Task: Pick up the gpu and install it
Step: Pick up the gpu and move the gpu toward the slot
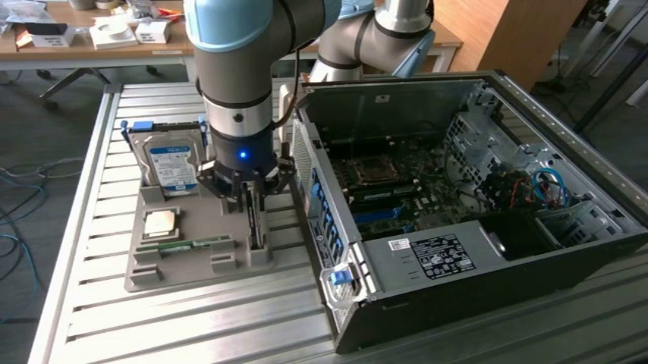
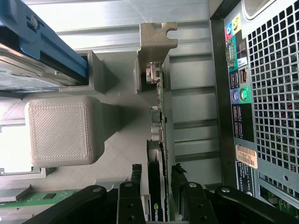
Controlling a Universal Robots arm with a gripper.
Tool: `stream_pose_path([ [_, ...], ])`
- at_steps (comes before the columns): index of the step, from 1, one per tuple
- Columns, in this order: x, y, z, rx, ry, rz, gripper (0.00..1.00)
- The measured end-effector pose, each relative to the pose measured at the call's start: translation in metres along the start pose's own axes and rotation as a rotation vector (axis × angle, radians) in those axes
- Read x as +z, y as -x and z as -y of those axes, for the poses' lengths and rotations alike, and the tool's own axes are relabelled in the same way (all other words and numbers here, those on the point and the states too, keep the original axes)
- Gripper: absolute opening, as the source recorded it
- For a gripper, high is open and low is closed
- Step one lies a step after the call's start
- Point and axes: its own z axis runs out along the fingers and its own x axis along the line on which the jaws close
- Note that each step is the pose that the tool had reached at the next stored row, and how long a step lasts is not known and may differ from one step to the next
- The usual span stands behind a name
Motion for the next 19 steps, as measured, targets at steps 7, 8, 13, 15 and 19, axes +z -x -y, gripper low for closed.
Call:
stream_pose_path([
  [7,0.0000,0.0000,0.0000,0.000,0.0000,0.0001,0.31],
  [8,0.0000,0.0000,0.0000,0.000,0.0000,-0.0002,0.31],
  [13,0.0000,0.0000,0.0000,0.000,0.0000,0.0000,0.26],
  [15,0.0000,0.0000,0.0000,0.000,0.0000,0.0000,0.26],
  [19,0.0000,0.0000,0.0000,0.000,0.0000,0.0000,0.26],
])
